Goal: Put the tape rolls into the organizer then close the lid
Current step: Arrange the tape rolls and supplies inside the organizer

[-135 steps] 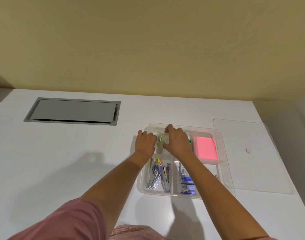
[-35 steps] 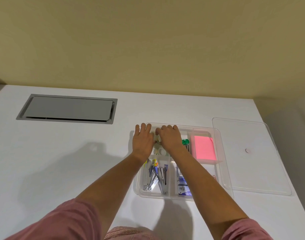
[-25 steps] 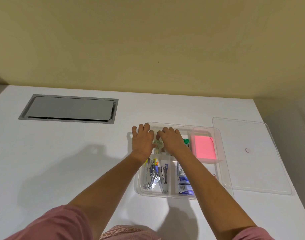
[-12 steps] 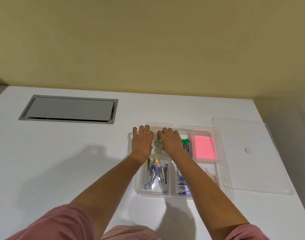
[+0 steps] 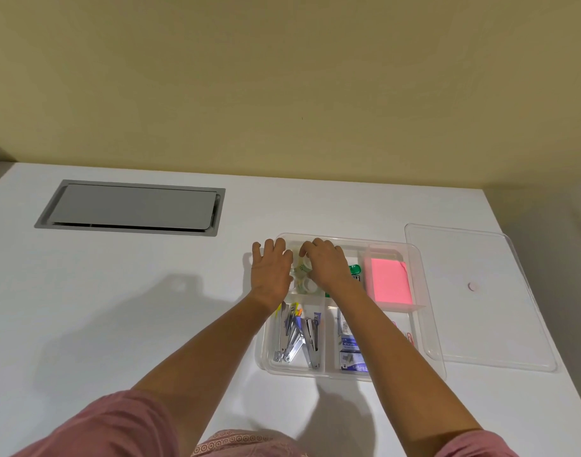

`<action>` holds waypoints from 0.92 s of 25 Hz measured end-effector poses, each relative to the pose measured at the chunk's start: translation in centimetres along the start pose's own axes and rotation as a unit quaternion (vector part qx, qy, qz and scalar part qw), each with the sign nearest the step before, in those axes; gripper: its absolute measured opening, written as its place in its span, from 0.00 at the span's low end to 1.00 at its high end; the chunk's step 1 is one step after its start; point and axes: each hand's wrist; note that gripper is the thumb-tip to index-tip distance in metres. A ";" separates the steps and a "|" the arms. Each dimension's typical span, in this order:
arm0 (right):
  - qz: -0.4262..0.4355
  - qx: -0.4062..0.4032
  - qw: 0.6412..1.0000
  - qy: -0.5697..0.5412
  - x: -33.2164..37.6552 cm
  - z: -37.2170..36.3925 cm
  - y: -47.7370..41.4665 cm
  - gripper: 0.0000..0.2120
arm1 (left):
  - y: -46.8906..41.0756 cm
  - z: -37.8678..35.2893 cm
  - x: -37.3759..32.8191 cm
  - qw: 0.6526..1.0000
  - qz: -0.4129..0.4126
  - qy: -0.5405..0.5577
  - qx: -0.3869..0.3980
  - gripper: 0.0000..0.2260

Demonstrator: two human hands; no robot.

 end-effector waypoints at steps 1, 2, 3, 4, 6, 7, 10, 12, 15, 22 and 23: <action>0.002 -0.004 1.000 0.002 -0.1 0.0 -0.1 0.18 | 0.0 0.0 0.0 1.000 0.002 -0.002 -0.001 0.16; 0.005 -0.006 1.000 0.008 -0.1 0.0 -0.1 0.16 | 0.0 -0.1 0.0 1.000 0.003 -0.003 -0.002 0.16; 0.010 -0.007 1.000 0.017 -0.1 0.0 0.0 0.15 | 0.0 -0.1 -0.1 1.000 0.005 -0.002 -0.003 0.16; 0.014 -0.008 1.000 0.026 0.0 -0.1 0.0 0.13 | 0.0 -0.1 -0.2 1.000 0.006 0.000 -0.005 0.16; 0.016 -0.009 0.999 0.033 0.0 -0.3 0.0 0.10 | -0.1 -0.1 -0.3 1.000 0.008 0.002 -0.005 0.16; 0.016 -0.009 0.999 0.034 0.0 -0.4 0.0 0.10 | -0.1 -0.2 -0.3 1.000 0.008 0.000 -0.005 0.16; 0.016 -0.007 0.999 0.039 0.0 -0.6 -0.1 0.09 | -0.1 -0.3 -0.2 1.000 0.007 -0.004 -0.008 0.16; 0.018 -0.005 0.999 0.036 -0.1 -0.7 -0.1 0.09 | -0.1 -0.4 -0.2 1.000 0.008 -0.002 -0.006 0.16; 0.013 -0.010 1.000 0.000 -0.2 -0.6 0.0 0.10 | 0.0 -0.6 -0.2 1.000 0.007 0.014 -0.007 0.17; -0.029 -0.052 0.991 -0.120 -0.9 0.3 0.8 0.14 | 0.8 -0.2 0.3 0.997 0.018 0.050 -0.062 0.15; -0.034 -0.060 0.990 -0.127 -0.9 0.4 1.1 0.14 | 0.9 0.0 0.3 0.997 0.019 0.052 -0.063 0.15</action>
Point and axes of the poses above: each hand's wrist, its own y-axis away from the middle knuckle, its own z-axis out of the back of the hand, x = y × z, and after that the axes turned 9 degrees about y, right-handed
